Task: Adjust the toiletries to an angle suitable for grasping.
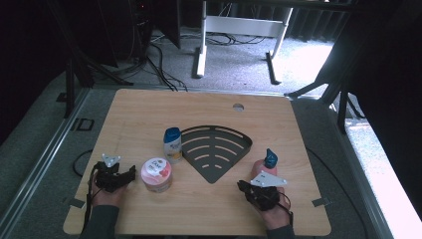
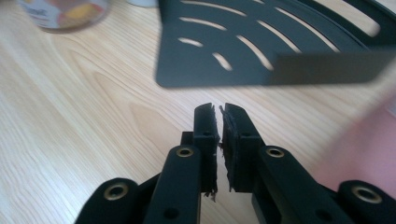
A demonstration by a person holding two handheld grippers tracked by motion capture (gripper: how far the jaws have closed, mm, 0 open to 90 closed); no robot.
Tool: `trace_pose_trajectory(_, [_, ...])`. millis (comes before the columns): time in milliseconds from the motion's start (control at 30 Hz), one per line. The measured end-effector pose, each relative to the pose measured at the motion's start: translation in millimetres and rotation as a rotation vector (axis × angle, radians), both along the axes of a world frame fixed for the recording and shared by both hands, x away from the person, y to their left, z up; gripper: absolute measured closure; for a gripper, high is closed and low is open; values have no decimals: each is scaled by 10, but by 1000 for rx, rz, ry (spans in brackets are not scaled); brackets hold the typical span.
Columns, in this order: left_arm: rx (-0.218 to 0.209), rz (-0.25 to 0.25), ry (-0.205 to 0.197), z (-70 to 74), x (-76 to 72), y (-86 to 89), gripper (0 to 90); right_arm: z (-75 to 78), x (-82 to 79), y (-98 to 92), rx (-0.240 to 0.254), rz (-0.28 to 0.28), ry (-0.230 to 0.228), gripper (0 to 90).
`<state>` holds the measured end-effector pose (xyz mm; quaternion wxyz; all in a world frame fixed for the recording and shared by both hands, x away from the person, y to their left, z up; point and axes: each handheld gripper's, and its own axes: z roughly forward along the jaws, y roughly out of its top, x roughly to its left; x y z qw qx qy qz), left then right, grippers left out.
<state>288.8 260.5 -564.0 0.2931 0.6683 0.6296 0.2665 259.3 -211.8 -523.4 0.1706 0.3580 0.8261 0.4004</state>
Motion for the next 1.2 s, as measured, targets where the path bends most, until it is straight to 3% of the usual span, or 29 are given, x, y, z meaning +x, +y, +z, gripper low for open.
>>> trace_pose_trajectory(167, [0, 0, 0, 0, 0, 0, 298, -12, -39, -239, -15, -61, 11, 897])
trace_pose_trajectory(500, [-1, 1, -1, -1, -1, -1, 298, 62, -90, -704, -7, -178, 5, 900])
trace_pose_trajectory(700, [0, 1, 0, 0, -1, -1, 298, 112, -60, -918, -9, -258, -9, 900])
trace_pose_trajectory(833, [0, 1, 0, 0, 0, -1, 298, 139, -45, -1004, -33, -277, -22, 900])
trace_pose_trajectory(967, [0, 3, 0, 0, 2, -3, 297, 115, 106, -1047, -9, -300, -31, 900])
trace_pose_trajectory(1200, [0, 2, 0, 0, 2, -3, 297, 47, 462, -1013, -24, -297, -34, 900])
